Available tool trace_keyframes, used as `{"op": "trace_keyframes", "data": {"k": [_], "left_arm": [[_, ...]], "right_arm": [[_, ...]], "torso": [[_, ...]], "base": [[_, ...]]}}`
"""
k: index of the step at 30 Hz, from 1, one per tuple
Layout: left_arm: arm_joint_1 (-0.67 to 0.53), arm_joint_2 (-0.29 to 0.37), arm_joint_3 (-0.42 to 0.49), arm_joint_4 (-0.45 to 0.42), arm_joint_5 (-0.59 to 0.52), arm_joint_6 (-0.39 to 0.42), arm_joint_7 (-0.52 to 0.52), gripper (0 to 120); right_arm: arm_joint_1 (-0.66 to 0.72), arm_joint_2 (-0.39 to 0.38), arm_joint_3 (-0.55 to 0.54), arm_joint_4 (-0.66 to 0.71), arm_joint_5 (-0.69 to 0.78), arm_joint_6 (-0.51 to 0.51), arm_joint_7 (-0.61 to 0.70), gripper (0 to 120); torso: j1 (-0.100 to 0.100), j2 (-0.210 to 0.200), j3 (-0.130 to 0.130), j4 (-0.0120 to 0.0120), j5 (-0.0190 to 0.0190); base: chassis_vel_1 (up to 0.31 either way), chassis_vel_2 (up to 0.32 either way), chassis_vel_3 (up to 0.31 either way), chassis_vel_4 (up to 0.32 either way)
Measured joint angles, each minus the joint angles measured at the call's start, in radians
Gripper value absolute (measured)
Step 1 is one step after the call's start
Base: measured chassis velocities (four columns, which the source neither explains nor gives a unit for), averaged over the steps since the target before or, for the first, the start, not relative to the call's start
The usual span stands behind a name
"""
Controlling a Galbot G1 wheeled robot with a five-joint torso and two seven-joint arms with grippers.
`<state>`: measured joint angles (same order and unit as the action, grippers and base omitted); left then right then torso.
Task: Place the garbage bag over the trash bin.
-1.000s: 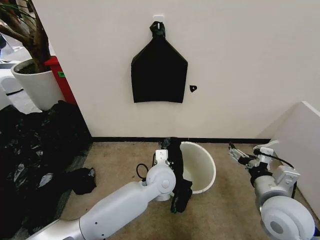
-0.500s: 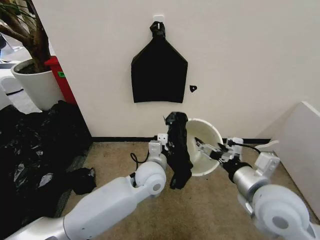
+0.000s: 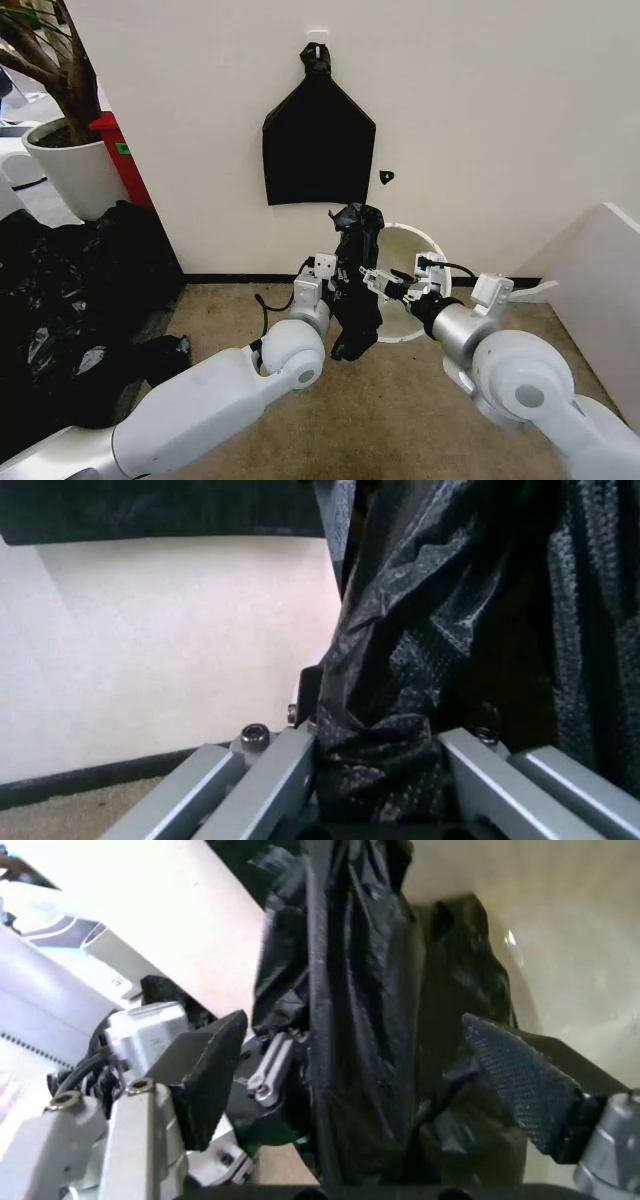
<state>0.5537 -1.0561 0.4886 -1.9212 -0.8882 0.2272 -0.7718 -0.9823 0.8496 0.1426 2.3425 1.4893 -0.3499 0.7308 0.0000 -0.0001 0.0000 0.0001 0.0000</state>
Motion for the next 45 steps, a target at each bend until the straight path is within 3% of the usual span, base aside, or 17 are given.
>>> {"op": "trace_keyframes", "data": {"k": [9,18,29,40,45], "left_arm": [[-0.007,-0.001,0.001,-0.008,0.01,-0.003,0.008,1],[-0.017,-0.006,0.004,-0.008,0.027,-0.005,0.013,0],[-0.019,0.001,0.003,-0.011,0.04,-0.008,0.016,0],[-0.015,-0.003,0.0,-0.011,0.056,-0.009,0.014,0],[-0.013,-0.003,-0.01,-0.01,0.06,-0.009,0.013,0]], "right_arm": [[0.016,0.023,-0.006,-0.042,0.027,0.009,0.027,74],[0.032,0.031,-0.024,-0.056,0.028,0.021,0.037,38],[0.044,0.022,-0.041,-0.062,-0.009,0.035,0.037,1],[0.036,-0.007,-0.025,-0.04,-0.042,0.033,0.062,0],[0.001,-0.04,0.034,-0.015,-0.046,0.024,0.1,0]], "torso": [[0.0,0.0,0.0,-0.0001,0.0],[0.0,0.0,0.0,-0.0001,0.0],[0.0,0.0,0.0,0.0,0.0001],[0.0,0.0,0.0,0.0,0.0],[0.0,0.0,0.0,-0.0002,0.0001]], "base": [[0.0,0.0,0.0,0.0],[0.0,0.0,0.0,0.0],[0.0,0.0,0.0,0.0],[0.0,0.0,0.0,0.0],[0.0,0.0,0.0,0.0]]}}
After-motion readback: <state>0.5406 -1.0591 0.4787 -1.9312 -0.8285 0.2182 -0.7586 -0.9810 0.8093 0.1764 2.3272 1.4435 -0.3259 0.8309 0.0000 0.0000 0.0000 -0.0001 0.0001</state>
